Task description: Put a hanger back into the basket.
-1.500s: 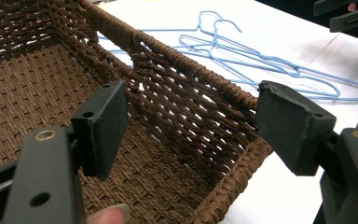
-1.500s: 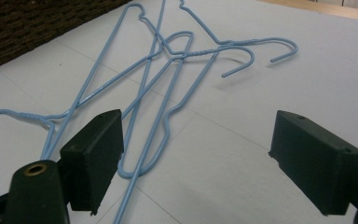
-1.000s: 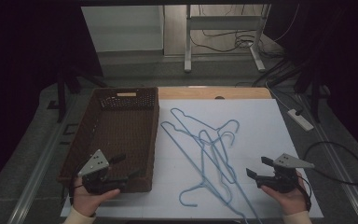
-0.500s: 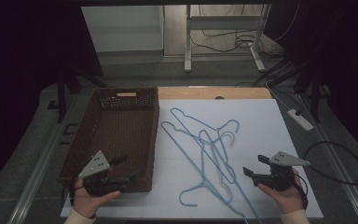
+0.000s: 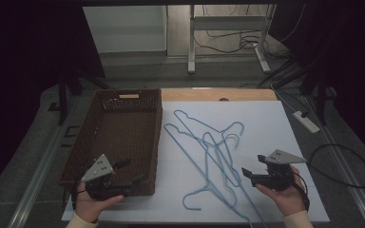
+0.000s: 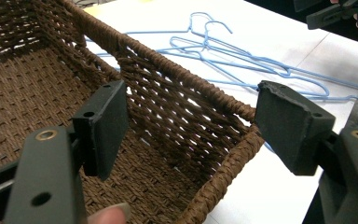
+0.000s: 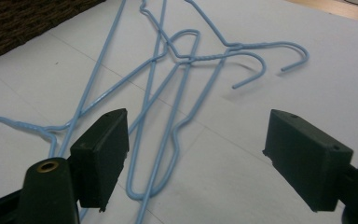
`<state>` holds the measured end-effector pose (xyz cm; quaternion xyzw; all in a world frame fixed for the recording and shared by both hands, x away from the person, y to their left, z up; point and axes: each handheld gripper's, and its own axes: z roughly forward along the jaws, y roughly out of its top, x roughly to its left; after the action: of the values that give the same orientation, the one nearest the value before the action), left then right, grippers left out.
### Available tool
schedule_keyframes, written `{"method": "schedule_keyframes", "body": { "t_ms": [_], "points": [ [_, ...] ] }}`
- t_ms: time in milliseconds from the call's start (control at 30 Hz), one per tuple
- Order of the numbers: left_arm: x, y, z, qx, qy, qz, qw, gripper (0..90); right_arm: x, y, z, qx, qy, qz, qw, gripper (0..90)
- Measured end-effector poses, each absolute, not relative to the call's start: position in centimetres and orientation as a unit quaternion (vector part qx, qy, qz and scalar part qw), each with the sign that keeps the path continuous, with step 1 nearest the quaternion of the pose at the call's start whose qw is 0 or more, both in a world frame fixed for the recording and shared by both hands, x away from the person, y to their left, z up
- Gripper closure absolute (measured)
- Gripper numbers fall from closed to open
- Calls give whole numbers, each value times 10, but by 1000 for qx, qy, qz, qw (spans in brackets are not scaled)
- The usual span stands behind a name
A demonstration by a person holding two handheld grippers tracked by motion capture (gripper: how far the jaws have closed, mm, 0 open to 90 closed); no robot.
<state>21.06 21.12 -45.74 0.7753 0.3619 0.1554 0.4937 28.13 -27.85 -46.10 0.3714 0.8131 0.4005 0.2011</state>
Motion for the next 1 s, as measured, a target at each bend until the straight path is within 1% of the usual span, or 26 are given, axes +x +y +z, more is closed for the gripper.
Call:
{"method": "schedule_keyframes", "body": {
  "t_ms": [267,433,600,667,800,833,900,1000],
  "points": [
    [210,210,-457,776,358,153,496,273,294,-252,-449,375,830,364,193,228],
    [210,212,-457,774,359,154,497,273,299,-231,-438,388,839,331,189,249],
    [209,211,-457,775,358,154,497,273,313,-213,-432,394,848,311,170,259],
    [209,211,-456,776,356,155,496,273,322,-208,-435,402,848,309,155,269],
    [210,211,-457,777,357,154,496,273,331,-200,-443,410,851,294,147,290],
    [211,210,-458,777,358,153,494,273,337,-192,-452,417,855,274,140,317],
    [211,210,-458,777,359,153,494,273,339,-190,-455,418,857,267,138,323],
    [211,210,-458,778,358,154,493,273,349,-181,-467,425,862,246,125,366]
  ]
}}
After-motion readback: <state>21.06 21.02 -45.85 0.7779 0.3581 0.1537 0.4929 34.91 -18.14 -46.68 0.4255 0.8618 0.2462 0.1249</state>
